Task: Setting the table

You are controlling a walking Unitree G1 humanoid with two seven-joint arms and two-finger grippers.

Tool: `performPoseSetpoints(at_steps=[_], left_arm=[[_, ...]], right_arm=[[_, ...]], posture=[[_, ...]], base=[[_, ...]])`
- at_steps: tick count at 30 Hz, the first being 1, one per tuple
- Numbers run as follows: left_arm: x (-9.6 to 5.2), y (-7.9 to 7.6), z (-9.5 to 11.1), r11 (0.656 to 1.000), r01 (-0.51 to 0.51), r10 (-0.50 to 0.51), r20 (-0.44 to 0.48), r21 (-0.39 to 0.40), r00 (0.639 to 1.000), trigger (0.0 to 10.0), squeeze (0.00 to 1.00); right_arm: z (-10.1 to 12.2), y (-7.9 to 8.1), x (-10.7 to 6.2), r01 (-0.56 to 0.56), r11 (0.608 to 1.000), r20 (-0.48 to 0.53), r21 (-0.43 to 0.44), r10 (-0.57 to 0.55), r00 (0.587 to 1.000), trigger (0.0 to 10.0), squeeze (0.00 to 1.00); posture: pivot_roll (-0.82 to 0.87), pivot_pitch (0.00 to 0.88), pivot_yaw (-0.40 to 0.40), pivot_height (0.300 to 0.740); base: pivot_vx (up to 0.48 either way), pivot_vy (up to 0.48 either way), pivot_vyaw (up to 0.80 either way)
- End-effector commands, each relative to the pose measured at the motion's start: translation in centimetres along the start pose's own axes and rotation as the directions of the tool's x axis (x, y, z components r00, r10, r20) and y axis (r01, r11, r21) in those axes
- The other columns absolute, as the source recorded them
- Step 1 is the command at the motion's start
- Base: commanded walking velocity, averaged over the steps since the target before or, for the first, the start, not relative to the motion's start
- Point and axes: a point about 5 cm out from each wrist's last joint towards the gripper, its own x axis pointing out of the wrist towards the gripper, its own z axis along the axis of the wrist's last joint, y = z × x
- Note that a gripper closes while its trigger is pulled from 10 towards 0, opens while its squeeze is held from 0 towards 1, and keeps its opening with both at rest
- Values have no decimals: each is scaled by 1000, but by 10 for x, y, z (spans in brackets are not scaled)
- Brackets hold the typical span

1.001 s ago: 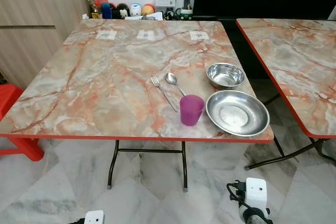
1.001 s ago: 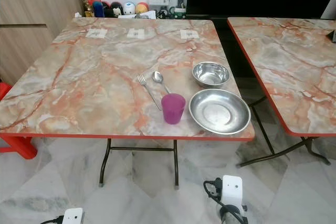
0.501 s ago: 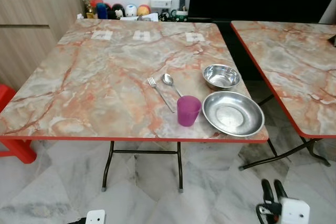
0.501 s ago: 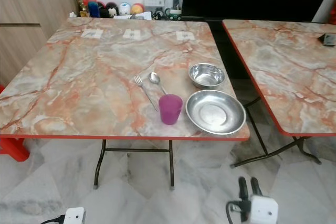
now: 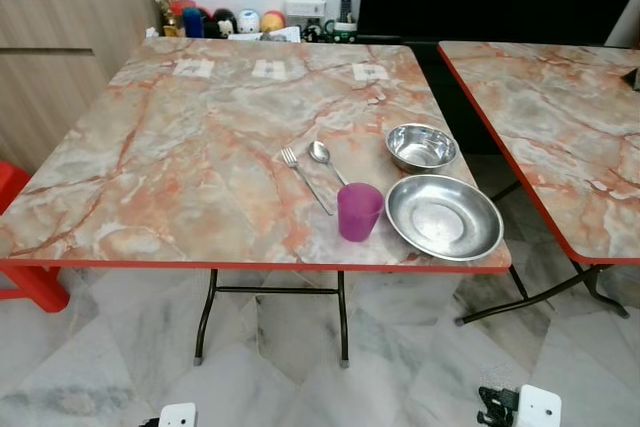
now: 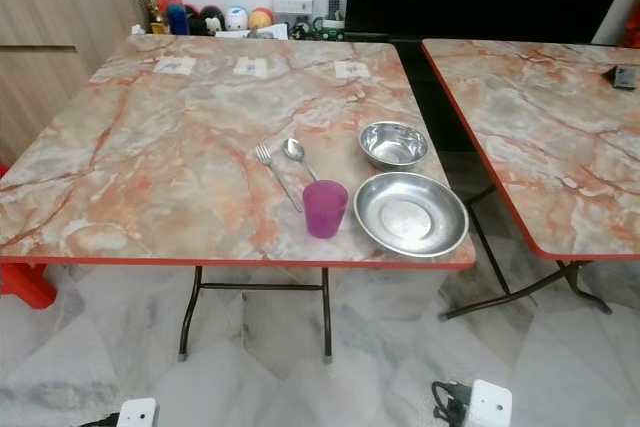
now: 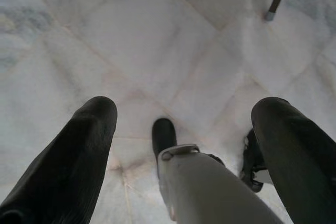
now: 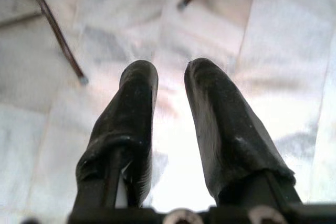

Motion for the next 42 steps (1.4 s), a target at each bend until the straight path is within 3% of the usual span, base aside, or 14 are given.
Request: performPoseSetpoints(at_steps=[1, 4, 8, 12, 23, 31, 42], left_arm=[[-2, 4, -5, 1000, -17, 17, -18, -16, 1000, 10000, 0], [-2, 6, -3, 1000, -25, 24, -15, -17, 1000, 10000, 0], [-1, 7, -2, 1000, -26, 26, -10, -14, 1000, 10000, 0], [-2, 10, -1, 999, -32, 32, -7, -17, 999, 10000, 0], [-2, 11, -3, 999, -27, 28, -33, 34, 999, 10000, 0], [-1, 8, -3, 999, -22, 23, -32, 31, 999, 10000, 0], [-1, 6, -4, 999, -23, 24, -44, 25, 999, 10000, 0]], right_arm=[[-12, 0, -2, -11, 1000, -70, -8, 11, 997, 10000, 0], [-30, -3, -5, -51, 995, -190, -89, 34, 981, 10000, 0], [-37, -9, -8, -38, 994, -235, -100, 14, 972, 10000, 0], [-33, -7, -5, -52, 997, -236, -54, 38, 971, 10000, 0], [-22, 1, 5, -89, 991, -269, -96, 60, 961, 10000, 0], [-23, -4, 4, -98, 990, -255, -100, 69, 964, 10000, 0], [-12, 1, 9, -114, 986, -212, -118, 87, 973, 10000, 0]], posture=[[19, 45, -41, 740], [15, 46, -29, 740], [27, 53, -17, 740], [12, 60, -13, 740], [15, 72, -15, 740], [12, 78, -15, 740], [8, 81, -22, 740]], base=[[0, 0, 0], [0, 0, 0], [0, 0, 0], [0, 0, 0], [0, -56, 0], [0, -373, 0], [0, 0, 0]])
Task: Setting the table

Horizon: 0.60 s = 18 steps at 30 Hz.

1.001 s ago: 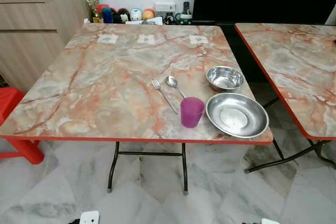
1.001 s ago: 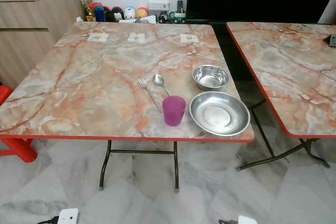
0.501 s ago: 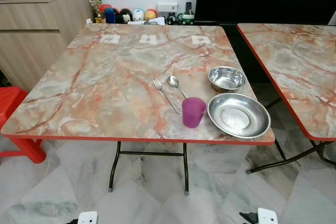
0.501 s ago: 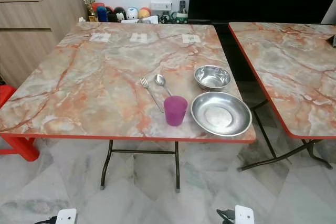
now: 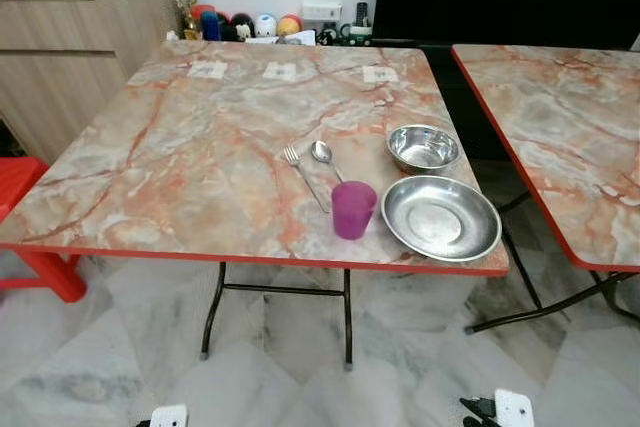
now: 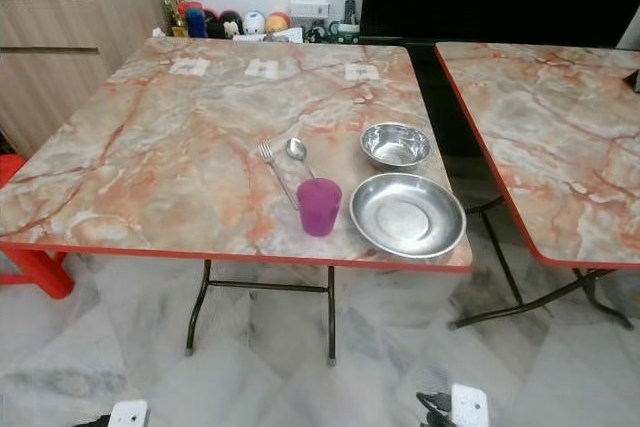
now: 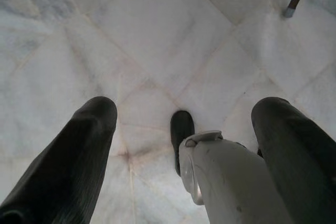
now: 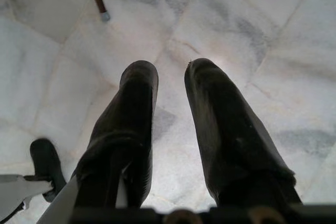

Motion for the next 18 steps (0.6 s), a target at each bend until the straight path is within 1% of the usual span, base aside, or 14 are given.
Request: performPoseSetpoints(at_steps=[1, 3, 4, 5, 8, 10, 13, 14, 18], left_arm=[[-1, 2, -5, 1000, -6, 6, -25, 2, 1000, 10000, 0], [-1, 2, -6, 1000, -7, 7, -27, 1, 1000, 10000, 0], [-1, 2, -6, 1000, -7, 7, -28, 0, 1000, 10000, 0], [-2, 2, -7, 1000, -7, 7, -30, -2, 1000, 10000, 0], [-2, 2, -8, 1000, -7, 7, -34, -3, 999, 10000, 0], [-2, 2, -8, 1000, -6, 6, -34, -5, 999, 10000, 0], [-2, 1, -9, 1000, -5, 5, -36, -6, 999, 10000, 0], [-2, 1, -9, 1000, -4, 4, -37, -8, 999, 10000, 0], [-2, 0, -10, 1000, -3, 3, -40, -11, 999, 10000, 0]], right_arm=[[-1, 0, 0, 0, 1000, 6, -22, 1, 1000, 10000, 0], [-1, 1, 0, -3, 1000, 7, -29, 3, 1000, 10000, 0], [-2, -10, -3, 5, 1000, 5, -25, -5, 1000, 10000, 0], [-4, -25, -7, 18, 1000, 3, -20, -18, 1000, 10000, 0], [-7, -36, -10, 33, 999, -1, -15, -33, 999, 10000, 0], [-9, -37, -11, 38, 999, -6, -13, -38, 999, 10000, 0], [-10, -39, -12, 50, 999, -9, 5, -50, 999, 10000, 0], [-11, -41, -13, 58, 998, -7, 20, -57, 998, 10000, 0], [-10, -47, -15, 72, 997, 5, 36, -72, 997, 10000, 0]], posture=[[8, 81, -22, 740], [8, 82, -23, 740], [8, 82, -23, 740], [8, 83, -24, 740], [8, 82, -26, 740], [7, 82, -26, 740], [7, 83, -28, 740], [7, 82, -29, 740], [7, 81, -32, 740]], base=[[0, 0, 0], [0, 0, 663], [0, 0, 800], [0, 0, 800], [0, 0, 800], [0, 0, 800], [0, 0, 0], [0, 0, 0], [0, 0, 0]])
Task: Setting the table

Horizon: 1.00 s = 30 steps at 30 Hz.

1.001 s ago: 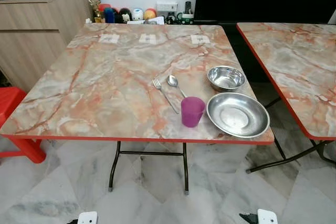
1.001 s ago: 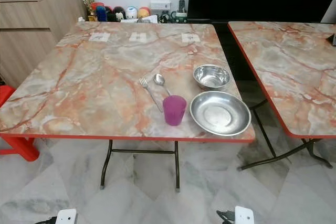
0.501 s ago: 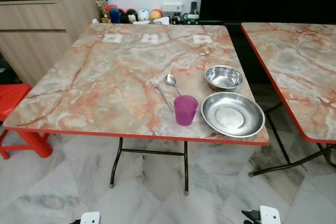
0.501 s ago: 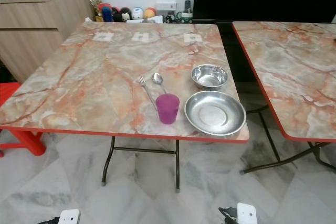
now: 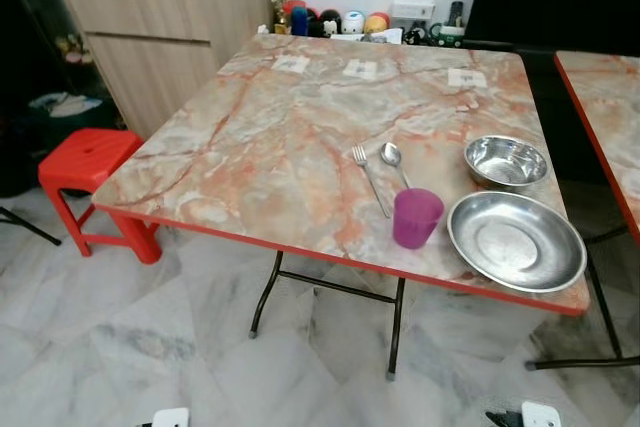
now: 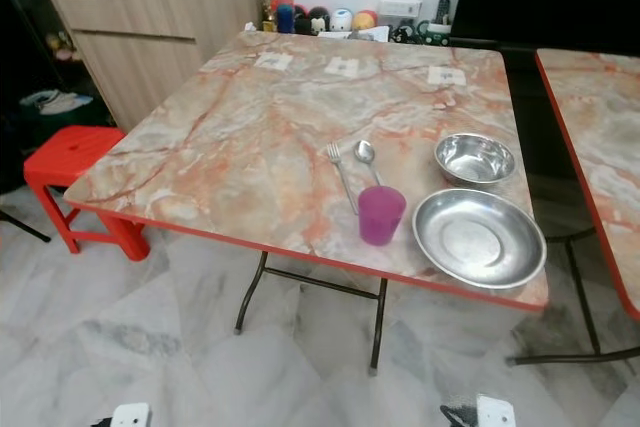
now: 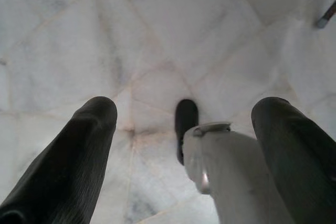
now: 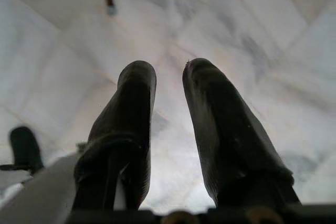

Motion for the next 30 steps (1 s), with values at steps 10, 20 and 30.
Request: performPoseSetpoints(at_steps=[10, 20, 30], left_arm=[[-3, 4, -11, 1000, -11, 11, -38, 2, 999, 10000, 0], [-3, 5, -11, 1000, -5, 6, -35, 14, 999, 10000, 0], [-3, 5, -7, 1000, -2, 2, -17, 18, 1000, 10000, 0]], right_arm=[[24, -22, -4, 20, 988, 184, 151, -48, 982, 10000, 561], [25, -60, -26, 20, 975, 355, 221, -99, 930, 10000, 1000], [69, 52, -29, -66, 995, 661, 68, 4, 750, 10000, 663]], posture=[[8, 65, -40, 740], [-1, 37, -38, 740], [-16, 0, -31, 740]], base=[[0, 0, 0], [0, 0, 0], [0, 0, 0]])
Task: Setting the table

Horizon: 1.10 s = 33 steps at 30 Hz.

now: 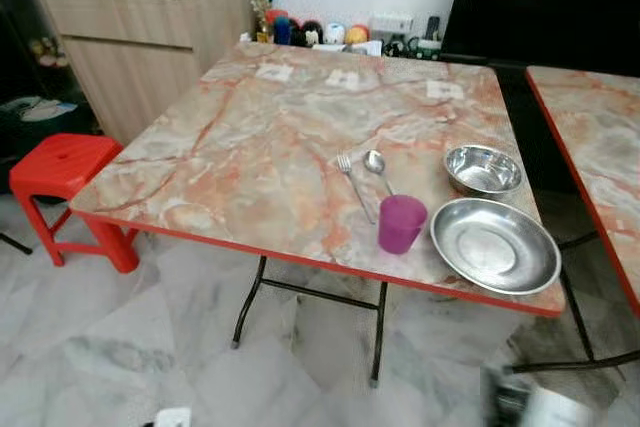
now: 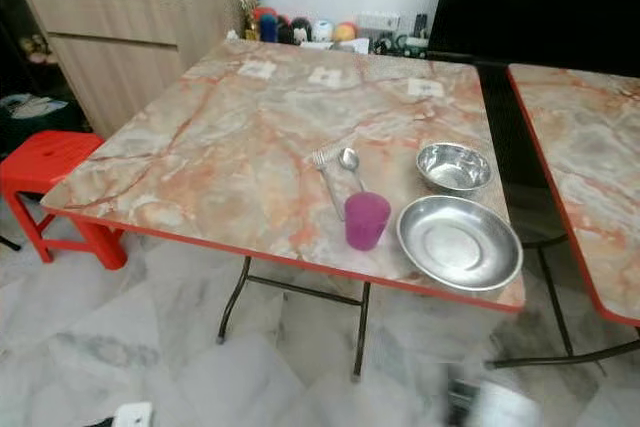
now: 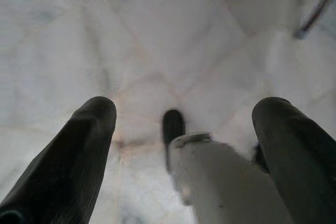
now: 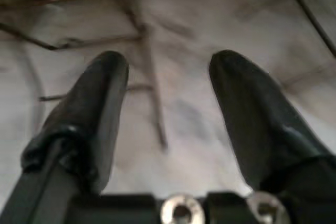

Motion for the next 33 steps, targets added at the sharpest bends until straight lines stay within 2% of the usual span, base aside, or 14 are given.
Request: performPoseSetpoints(at_steps=[1, 2, 7, 12, 13, 14, 15, 16, 17, 19, 21, 22, 23, 33], left_arm=[[-3, 10, -7, 1000, -22, 22, -21, 6, 1000, 10000, 0], [-3, 10, -7, 1000, -22, 23, -20, 6, 1000, 10000, 0], [-4, 11, -8, 1000, -28, 27, -17, -2, 999, 10000, 0], [-5, 9, -10, 1000, -24, 24, -13, -7, 1000, 10000, 0], [-5, 9, -11, 1000, -24, 24, -13, -9, 1000, 10000, 0], [-5, 9, -11, 1000, -24, 24, -13, -9, 1000, 10000, 0], [-5, 9, -11, 1000, -23, 23, -13, -9, 1000, 10000, 0], [-5, 9, -11, 1000, -23, 23, -12, -9, 1000, 10000, 0], [-5, 9, -11, 1000, -24, 23, -12, -9, 1000, 10000, 0], [-5, 10, -10, 1000, -24, 24, -9, -9, 1000, 10000, 0], [-4, 10, -8, 1000, -23, 23, -6, -6, 1000, 10000, 0], [-4, 10, -8, 1000, -23, 23, -4, -5, 1000, 10000, 0], [-4, 10, -6, 1000, -23, 23, 0, -3, 1000, 10000, 0], [-2, 15, 4, 999, -38, 37, 34, 22, 999, 10000, 0]], right_arm=[[26, -11, 2, 21, 998, 117, -60, -14, 993, 10000, 663], [34, -10, 4, 16, 998, 144, -58, -8, 990, 10000, 8], [61, -4, 13, 32, 999, 220, -35, -24, 975, 10000, 0], [62, 1, 11, 44, 998, 218, -37, -35, 975, 10000, 4], [60, 0, 8, 57, 998, 211, -39, -47, 976, 10000, 75], [60, 0, 8, 57, 998, 211, -39, -47, 976, 10000, 75], [60, -1, 5, 71, 997, 206, -36, -62, 977, 10000, 157], [60, -1, 4, 76, 997, 206, -33, -67, 976, 10000, 157], [61, -2, 3, 81, 996, 209, -27, -74, 975, 10000, 675], [66, -5, 4, 106, 994, 210, -7, -102, 972, 10000, 1000], [72, -8, 8, 131, 991, 215, 15, -131, 968, 10000, 1000], [75, -9, 10, 137, 990, 220, 21, -138, 966, 10000, 714], [80, -9, 14, 139, 990, 231, 24, -141, 963, 10000, 0], [100, 0, 32, 119, 992, 270, 39, -125, 955, 10000, 0]], posture=[[-16, 0, -31, 740], [-18, 0, -31, 740], [-17, 0, -32, 740], [-14, 0, -31, 740], [-14, 0, -30, 740], [-14, 0, -30, 740], [-15, 0, -28, 740], [-16, 0, -27, 740], [-17, 0, -26, 740], [-18, 0, -25, 740], [-17, 0, -21, 740], [-15, 0, -19, 740], [-14, 0, -17, 740], [5, 12, -18, 740]], base=[[0, 0, 0], [0, 0, 0], [0, 0, 0], [0, 0, 0], [0, 0, 0], [0, 0, 0], [0, 0, 0], [0, 0, 0], [0, 0, 0], [0, 0, 0], [0, 0, 0], [0, 0, 0], [0, 0, 0], [0, 0, 0]])
